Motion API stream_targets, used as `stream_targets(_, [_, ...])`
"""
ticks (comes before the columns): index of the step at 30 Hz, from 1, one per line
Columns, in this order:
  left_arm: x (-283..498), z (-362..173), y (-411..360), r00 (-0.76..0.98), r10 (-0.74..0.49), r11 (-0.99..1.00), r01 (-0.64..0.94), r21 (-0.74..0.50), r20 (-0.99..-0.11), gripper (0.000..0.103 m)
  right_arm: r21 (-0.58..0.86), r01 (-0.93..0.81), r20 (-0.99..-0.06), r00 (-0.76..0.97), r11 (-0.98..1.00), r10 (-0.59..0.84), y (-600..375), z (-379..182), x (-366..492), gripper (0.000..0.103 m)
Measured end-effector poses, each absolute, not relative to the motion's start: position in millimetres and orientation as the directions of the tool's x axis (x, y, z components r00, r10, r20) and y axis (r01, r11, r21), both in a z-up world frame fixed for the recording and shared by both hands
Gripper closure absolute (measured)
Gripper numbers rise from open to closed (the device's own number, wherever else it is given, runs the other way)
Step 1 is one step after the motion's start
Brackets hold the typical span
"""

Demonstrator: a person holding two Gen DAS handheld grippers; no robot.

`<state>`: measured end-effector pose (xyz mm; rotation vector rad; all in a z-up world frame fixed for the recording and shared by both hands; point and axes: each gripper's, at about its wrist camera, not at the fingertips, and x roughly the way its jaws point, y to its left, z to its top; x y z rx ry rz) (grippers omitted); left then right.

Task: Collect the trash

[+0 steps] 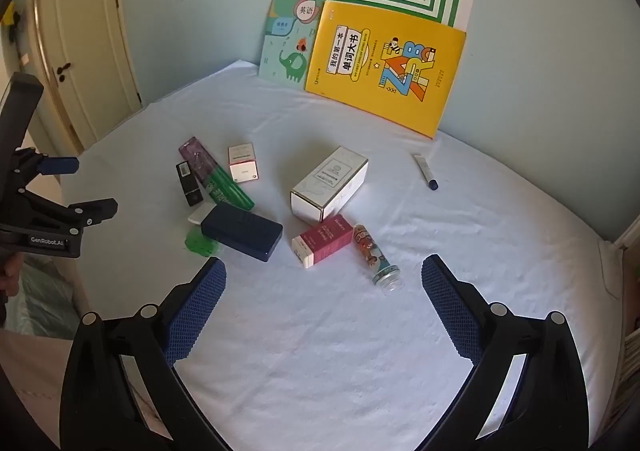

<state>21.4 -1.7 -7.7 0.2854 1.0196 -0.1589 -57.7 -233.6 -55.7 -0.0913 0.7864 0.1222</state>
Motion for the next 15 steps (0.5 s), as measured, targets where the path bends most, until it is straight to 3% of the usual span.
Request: stream_targets(15, [25.7, -9.4, -6.8, 0.520, 0.003, 0.951, 0.263, 0.163, -0.854, 0.006, -0.025, -0.139, -0.700, 0.709, 0.990, 0.082, -237.7, -54.5, -56.1, 0.006])
